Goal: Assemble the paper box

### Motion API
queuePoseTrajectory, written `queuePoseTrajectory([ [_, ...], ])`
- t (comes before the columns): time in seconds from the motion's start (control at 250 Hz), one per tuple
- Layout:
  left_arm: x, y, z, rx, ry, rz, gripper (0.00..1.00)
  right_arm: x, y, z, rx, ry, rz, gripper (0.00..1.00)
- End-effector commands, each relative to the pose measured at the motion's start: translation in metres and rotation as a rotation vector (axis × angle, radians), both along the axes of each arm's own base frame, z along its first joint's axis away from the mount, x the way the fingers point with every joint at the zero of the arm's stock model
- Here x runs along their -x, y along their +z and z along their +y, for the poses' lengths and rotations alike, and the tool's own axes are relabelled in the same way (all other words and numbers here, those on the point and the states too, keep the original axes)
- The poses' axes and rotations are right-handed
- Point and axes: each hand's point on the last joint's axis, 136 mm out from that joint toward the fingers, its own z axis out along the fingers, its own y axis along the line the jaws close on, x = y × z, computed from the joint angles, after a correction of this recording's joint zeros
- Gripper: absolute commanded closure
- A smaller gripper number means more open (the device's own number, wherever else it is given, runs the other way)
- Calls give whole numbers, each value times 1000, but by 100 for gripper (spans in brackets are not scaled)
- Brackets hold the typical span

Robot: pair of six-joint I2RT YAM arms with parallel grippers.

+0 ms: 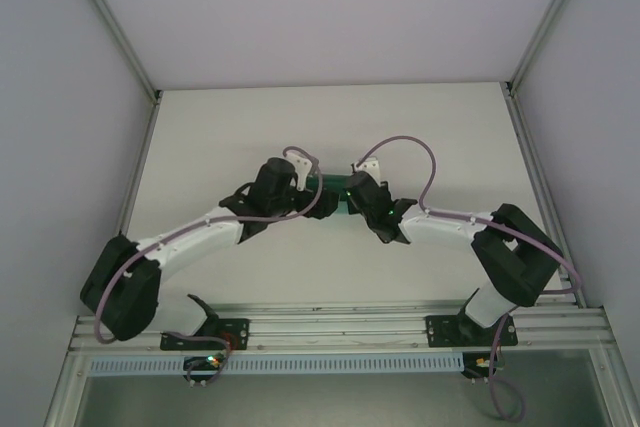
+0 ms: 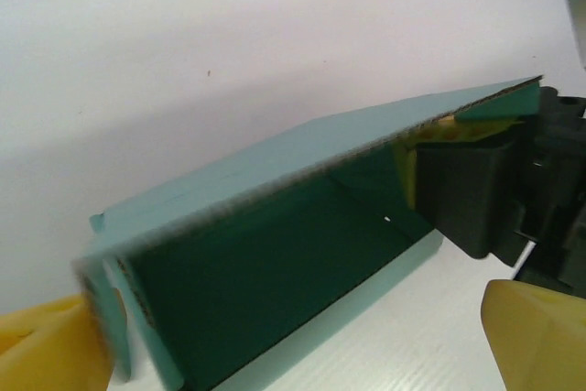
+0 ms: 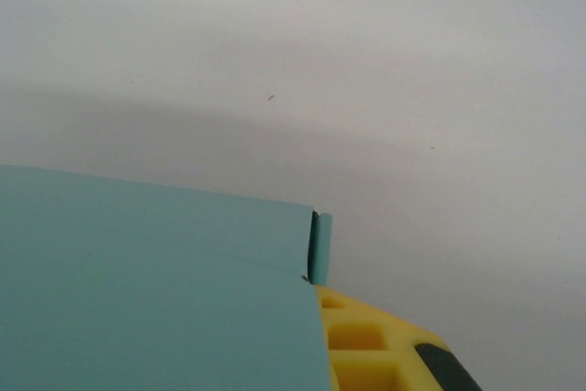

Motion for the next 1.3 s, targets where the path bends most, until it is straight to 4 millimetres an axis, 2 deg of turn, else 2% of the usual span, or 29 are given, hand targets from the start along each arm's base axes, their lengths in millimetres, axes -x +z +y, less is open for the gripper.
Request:
queuePoseTrajectory([
  [0.0, 10, 27, 10, 7, 18, -3, 0, 19, -28, -9, 105, 33, 69, 99],
  [0.08, 12, 42, 18, 21, 45, -8, 0, 19, -30, -7, 113, 34, 62, 99],
  [0.164, 4, 48, 30, 6, 122, 8, 0, 19, -28, -4, 119, 40, 33, 96],
  [0.264, -13, 44, 40, 23, 203, 96, 0, 20, -26, 0, 118, 53, 9, 94],
  [0.427, -45, 37, 40, 159, 241, 218, 0, 20, -24, 4, 123, 56, -25, 92],
  [0.515, -55, 21, 43, 145, 264, 279, 0, 21, -25, 7, 122, 67, -32, 89],
  [0.607, -56, -6, 44, 106, 273, 353, 1, 22, -27, 9, 122, 70, -37, 88],
  [0.727, -46, -33, 38, 124, 240, 452, 17, 25, -25, 9, 147, 61, -44, 86],
  [0.795, -38, -45, 35, 150, 229, 495, 20, 30, -22, 10, 170, 61, -51, 86],
  [0.946, -31, -72, 43, 117, 259, 528, 34, 41, -27, 14, 180, 75, -37, 82],
  [1.078, -30, -83, 45, 94, 263, 534, 42, 50, -33, 12, 193, 85, -6, 75],
  [1.21, -35, -97, 53, 59, 288, 538, 45, 56, -24, 1, 244, 98, -6, 69],
  [1.298, -36, -101, 53, 62, 282, 554, 48, 66, -18, -2, 243, 142, 18, 59],
])
